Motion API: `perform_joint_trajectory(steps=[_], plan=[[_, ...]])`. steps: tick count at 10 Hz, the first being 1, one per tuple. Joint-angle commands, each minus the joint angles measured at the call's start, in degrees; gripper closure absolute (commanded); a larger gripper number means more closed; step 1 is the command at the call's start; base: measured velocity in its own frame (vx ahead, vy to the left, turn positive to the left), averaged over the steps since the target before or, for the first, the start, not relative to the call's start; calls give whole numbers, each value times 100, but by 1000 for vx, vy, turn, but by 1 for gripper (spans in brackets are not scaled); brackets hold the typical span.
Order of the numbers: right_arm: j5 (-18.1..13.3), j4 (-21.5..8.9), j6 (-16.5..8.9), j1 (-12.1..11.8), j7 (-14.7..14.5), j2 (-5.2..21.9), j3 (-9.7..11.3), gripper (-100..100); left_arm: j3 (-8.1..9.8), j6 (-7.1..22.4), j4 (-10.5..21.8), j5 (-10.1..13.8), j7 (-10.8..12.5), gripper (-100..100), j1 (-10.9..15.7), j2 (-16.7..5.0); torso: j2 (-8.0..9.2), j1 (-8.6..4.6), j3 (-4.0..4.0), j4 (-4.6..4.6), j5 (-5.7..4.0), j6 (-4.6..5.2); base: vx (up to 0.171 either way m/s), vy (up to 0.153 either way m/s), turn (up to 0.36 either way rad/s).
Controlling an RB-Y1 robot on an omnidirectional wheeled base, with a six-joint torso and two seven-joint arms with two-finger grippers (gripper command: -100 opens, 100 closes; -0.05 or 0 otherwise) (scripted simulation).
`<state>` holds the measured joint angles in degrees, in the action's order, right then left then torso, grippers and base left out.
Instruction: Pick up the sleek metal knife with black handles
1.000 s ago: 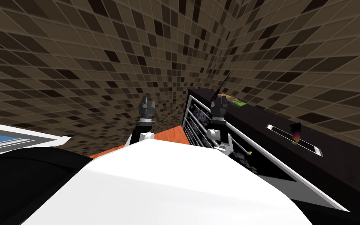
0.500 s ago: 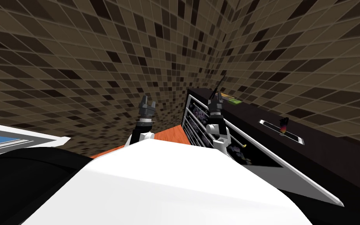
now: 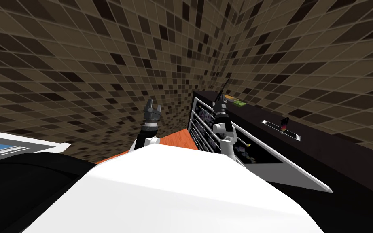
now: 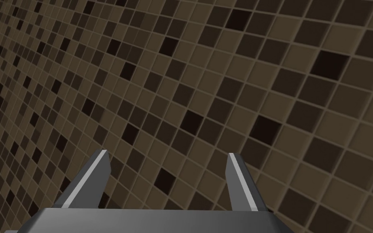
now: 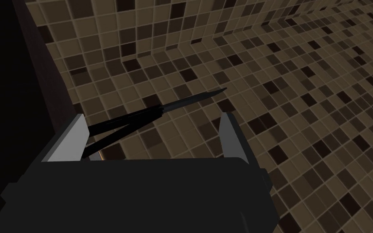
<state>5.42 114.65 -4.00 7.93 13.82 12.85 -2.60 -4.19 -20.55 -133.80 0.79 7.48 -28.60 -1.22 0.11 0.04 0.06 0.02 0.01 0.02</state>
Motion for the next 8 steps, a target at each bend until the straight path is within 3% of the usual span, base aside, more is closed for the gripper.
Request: perform_joint_trajectory(steps=[1, 2, 3, 4, 5, 6, 8], plan=[[33, -114, -286, 286, 124, 44, 0, -100, 0, 0, 0, 0, 0, 0, 0, 0, 0, 0, 0, 0, 0, 0, -43, 11, -47], [33, -114, -391, 314, 124, 44, 0, -100, 0, 0, 0, 0, 0, 0, 0, 0, 1, 2, 1, 1, 1, -2, -21, 7, 9], [109, -391, -574, 554, 356, 137, 0, -100, 0, 0, 0, 0, 0, 0, 0, 0, -4, 2, -1, 0, 1, -2, -39, 13, -82], [109, -391, -733, 738, 356, 137, 0, -100, 0, 0, 0, 0, 0, 0, 0, 0, -1, 2, -1, 0, 0, 0, -40, 16, -67], [109, -391, -848, 754, 356, 137, 0, -100, 0, 0, 0, 0, 0, 0, 0, 0, 0, 4, 0, 1, 1, -1, -17, 6, 0], [190, -679, -1037, 1006, 592, 228, -2, -100, 0, 0, 0, 0, 0, 0, 0, 0, -5, 2, -2, -1, 1, -1, -31, 8, -100], [190, -682, -1315, 1202, 592, 228, -2, -100, 0, 0, 0, 0, 0, 0, 0, 0, -2, 2, -1, 0, 1, -1, -24, 7, -29]])
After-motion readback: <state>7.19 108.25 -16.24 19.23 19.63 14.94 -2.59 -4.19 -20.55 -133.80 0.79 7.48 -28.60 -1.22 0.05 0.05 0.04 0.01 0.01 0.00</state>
